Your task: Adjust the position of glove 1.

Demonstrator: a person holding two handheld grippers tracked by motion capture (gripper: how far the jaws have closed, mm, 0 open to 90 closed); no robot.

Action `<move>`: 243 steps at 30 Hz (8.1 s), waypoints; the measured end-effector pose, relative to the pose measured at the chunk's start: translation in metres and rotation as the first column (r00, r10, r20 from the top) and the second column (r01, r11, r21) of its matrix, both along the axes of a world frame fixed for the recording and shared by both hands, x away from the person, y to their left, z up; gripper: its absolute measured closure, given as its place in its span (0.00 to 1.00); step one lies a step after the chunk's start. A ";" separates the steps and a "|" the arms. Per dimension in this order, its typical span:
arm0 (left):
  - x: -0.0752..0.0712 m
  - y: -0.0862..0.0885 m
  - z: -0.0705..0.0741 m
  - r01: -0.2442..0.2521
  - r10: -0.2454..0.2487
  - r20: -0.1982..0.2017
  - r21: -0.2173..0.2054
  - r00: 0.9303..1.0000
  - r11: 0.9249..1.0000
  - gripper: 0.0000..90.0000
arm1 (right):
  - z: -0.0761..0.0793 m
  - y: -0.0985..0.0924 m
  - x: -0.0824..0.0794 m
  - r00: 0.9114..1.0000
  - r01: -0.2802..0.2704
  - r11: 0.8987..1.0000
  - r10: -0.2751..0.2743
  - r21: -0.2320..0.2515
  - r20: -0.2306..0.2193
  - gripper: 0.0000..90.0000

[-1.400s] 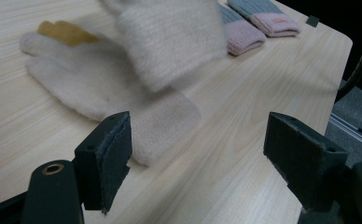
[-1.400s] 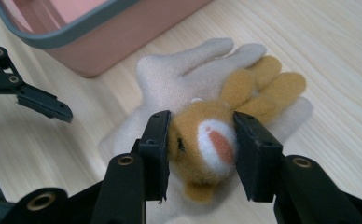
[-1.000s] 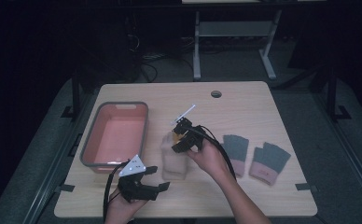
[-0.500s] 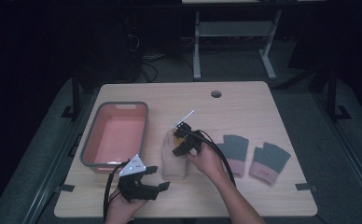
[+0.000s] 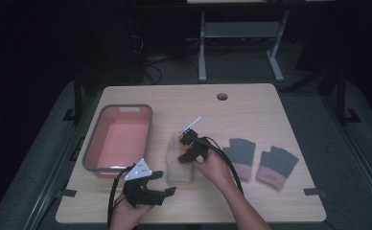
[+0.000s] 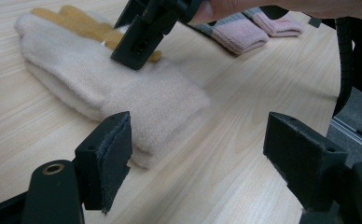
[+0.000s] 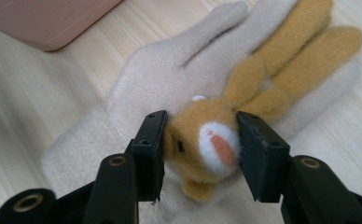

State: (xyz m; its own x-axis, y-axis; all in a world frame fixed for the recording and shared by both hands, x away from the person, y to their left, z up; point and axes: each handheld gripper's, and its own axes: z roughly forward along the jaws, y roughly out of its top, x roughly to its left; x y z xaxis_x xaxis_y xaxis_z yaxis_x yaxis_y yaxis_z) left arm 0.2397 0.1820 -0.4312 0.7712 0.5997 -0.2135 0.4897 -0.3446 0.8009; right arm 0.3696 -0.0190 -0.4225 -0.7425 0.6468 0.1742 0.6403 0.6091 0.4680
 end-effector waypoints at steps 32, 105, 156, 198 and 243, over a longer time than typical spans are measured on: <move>0.040 -0.030 -0.015 -0.201 0.217 -0.149 0.116 0.965 0.973 0.27 | 0.002 -0.027 -0.010 0.998 0.061 0.995 -0.063 0.077 0.018 0.40; 0.069 -0.072 -0.029 -0.072 0.072 -0.360 0.014 0.930 0.997 0.49 | -0.011 -0.100 -0.013 0.931 0.350 0.906 -0.309 0.240 -0.192 0.34; 0.085 -0.060 -0.020 -0.032 0.002 -0.398 -0.069 0.918 0.997 0.73 | -0.014 -0.090 -0.025 0.949 0.296 0.896 -0.238 0.331 -0.205 0.78; 0.088 -0.056 -0.034 -0.084 0.036 -0.474 -0.081 0.880 0.993 0.76 | -0.033 -0.087 -0.030 0.924 0.349 0.880 -0.265 0.322 -0.277 0.88; 0.097 -0.026 0.054 -0.084 0.027 -0.328 -0.159 0.944 0.984 0.76 | 0.056 -0.073 -0.017 0.961 0.274 0.856 -0.229 0.439 -0.154 0.89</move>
State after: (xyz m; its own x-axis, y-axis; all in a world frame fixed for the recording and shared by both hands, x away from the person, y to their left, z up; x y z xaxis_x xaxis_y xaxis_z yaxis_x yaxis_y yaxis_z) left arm 0.3367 0.1559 -0.3769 0.6103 0.5733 -0.5466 0.7459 -0.1836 0.6402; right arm 0.3525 -0.0918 -0.3668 -0.5306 0.6429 0.5524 0.7973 0.1573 0.5827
